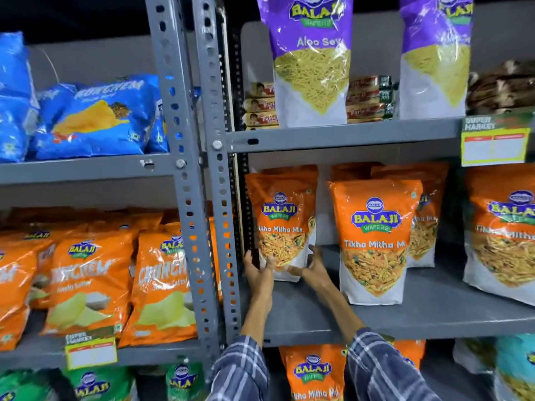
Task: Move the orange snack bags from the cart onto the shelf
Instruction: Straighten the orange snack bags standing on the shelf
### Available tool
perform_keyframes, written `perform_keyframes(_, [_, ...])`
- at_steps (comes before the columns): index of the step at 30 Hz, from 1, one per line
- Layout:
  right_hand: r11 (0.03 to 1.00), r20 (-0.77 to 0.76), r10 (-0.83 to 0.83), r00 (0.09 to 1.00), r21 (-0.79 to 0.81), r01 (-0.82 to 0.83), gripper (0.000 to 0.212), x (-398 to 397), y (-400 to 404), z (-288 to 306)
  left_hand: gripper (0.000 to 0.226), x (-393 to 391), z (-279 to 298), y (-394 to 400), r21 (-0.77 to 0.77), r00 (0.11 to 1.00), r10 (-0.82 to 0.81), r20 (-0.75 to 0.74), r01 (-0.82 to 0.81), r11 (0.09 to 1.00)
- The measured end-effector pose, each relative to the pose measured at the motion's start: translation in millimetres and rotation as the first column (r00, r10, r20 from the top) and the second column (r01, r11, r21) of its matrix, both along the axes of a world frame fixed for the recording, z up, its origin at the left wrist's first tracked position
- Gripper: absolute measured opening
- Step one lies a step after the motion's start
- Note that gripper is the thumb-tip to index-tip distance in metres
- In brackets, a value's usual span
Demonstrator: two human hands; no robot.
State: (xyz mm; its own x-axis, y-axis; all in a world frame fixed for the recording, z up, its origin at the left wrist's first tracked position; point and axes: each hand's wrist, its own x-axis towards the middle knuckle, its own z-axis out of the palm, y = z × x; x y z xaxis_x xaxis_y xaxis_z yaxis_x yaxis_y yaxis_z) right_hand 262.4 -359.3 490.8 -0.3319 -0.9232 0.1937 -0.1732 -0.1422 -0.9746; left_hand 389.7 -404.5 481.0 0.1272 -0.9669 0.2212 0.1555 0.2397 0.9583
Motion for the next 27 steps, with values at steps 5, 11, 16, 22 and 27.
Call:
perform_keyframes(5, [1.0,-0.085,0.017,0.996,0.002,-0.016,0.086,0,-3,-2,0.061,2,-4,-11,-0.006,0.984,-0.124,0.127,0.125,0.992])
perform_keyframes(11, [0.997,0.022,-0.042,0.999,-0.059,0.044,0.089,-5,4,-10,0.063,-3,-9,-8,-0.042,0.967,-0.128,0.22,0.141,0.989])
perform_keyframes(16, [0.993,0.078,-0.084,0.993,-0.079,0.09,0.083,-5,4,-8,0.066,-21,-9,-8,-0.049,0.965,-0.054,0.257,0.069,0.996])
perform_keyframes(22, [0.988,0.03,-0.142,0.989,-0.055,0.144,0.077,-6,-1,-5,0.065,-33,-6,-6,-0.091,0.945,0.033,0.325,-0.004,0.996])
perform_keyframes(27, [0.986,-0.005,-0.159,0.987,-0.051,0.158,0.083,-6,-1,-3,0.063,-33,-5,-4,-0.105,0.926,0.037,0.376,0.002,0.994])
